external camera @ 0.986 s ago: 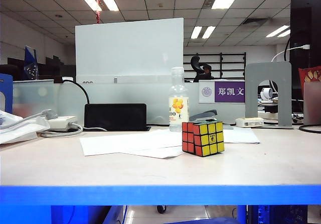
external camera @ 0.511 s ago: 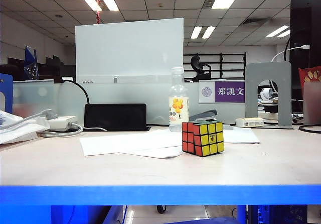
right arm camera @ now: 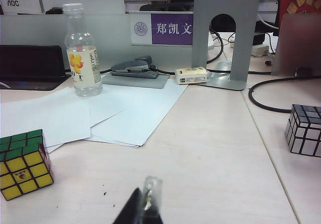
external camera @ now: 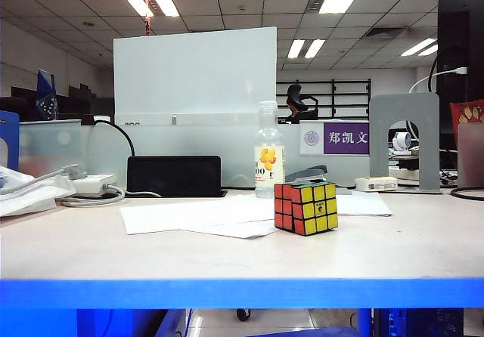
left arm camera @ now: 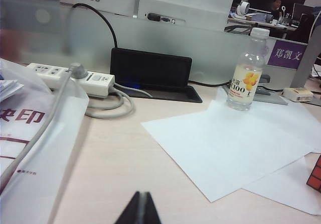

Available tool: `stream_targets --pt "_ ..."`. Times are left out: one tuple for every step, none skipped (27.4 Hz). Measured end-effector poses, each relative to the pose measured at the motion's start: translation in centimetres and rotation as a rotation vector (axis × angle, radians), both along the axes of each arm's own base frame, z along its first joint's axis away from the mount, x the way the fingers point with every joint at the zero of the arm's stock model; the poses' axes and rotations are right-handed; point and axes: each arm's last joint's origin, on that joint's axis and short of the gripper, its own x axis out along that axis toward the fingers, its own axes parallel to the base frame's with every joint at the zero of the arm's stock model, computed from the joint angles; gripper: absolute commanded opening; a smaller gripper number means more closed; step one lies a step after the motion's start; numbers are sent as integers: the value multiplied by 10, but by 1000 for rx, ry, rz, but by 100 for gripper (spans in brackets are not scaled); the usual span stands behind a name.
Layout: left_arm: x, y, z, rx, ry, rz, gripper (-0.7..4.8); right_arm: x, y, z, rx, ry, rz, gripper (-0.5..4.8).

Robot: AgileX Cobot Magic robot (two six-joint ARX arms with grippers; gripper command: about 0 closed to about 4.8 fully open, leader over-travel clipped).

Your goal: Rotate the Rubik's Cube so that the bottom side is facing up.

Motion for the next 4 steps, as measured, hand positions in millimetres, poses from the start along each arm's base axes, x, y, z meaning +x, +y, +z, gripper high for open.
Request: stream_targets --pt "0 0 0 0 0 0 -5 0 0 0 0 0 0 -1" --pt "0 0 0 0 0 0 -5 0 0 0 0 0 0 -1" --pt "0 0 0 0 0 0 -5 0 0 0 0 0 0 -1" --pt "0 0 0 0 0 0 -5 0 0 0 0 0 0 -1"
